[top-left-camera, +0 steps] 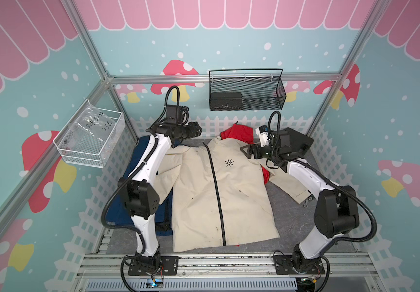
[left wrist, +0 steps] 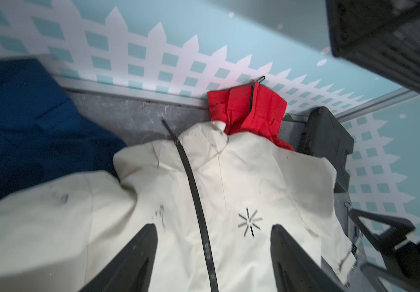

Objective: Unzip the jacket
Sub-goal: Flatten out the jacket.

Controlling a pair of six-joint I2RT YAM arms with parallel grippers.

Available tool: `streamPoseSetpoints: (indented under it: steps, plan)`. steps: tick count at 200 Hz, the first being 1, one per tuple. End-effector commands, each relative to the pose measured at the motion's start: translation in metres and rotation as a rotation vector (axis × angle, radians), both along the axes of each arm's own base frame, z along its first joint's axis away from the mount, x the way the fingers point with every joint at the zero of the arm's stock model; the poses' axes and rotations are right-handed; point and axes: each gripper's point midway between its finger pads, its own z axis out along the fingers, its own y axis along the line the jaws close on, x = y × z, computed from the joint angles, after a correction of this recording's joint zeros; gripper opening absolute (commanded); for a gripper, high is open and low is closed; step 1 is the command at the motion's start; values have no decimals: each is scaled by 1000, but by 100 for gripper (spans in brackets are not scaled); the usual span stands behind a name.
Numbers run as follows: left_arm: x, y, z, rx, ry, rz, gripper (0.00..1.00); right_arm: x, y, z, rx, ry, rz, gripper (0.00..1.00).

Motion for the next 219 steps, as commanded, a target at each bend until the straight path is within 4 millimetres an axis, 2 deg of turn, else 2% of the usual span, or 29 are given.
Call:
streamPoseSetpoints:
  steps: [1,5,9,22,43,69,103,108,110,113,132,157,205,219]
  plan:
    - [29,1,-40,57,64,4,75,10,7,2,10,-29,24,100]
    - [35,1,-51,71,76,4,75,10,8,0,9,-28,28,100]
    - [40,2,-52,82,66,5,77,10,8,-1,8,-29,32,100]
    - [57,6,-74,105,65,12,78,10,10,-5,5,-29,52,100]
    - [75,7,-108,59,77,-15,78,10,14,-12,-2,-21,81,100]
    - [80,8,-150,21,127,-50,77,15,16,-20,-5,-1,89,99]
    - [77,16,-191,-5,191,-72,77,23,22,-26,24,29,96,99]
    - [77,18,-196,-15,202,-70,77,24,23,-24,32,28,100,99]
    - [77,19,-198,-18,207,-69,77,25,24,-35,32,51,102,99]
    - [76,20,-200,-27,215,-67,76,26,24,-39,35,62,102,99]
    - [73,21,-215,-82,260,-72,74,28,27,-44,52,83,106,99]
    - [69,20,-232,-137,308,-80,70,30,28,-44,53,83,98,98]
    - [57,13,-260,-220,408,-80,69,30,27,-44,56,88,92,98]
    - [55,8,-264,-254,427,-96,62,30,27,-44,57,88,93,98]
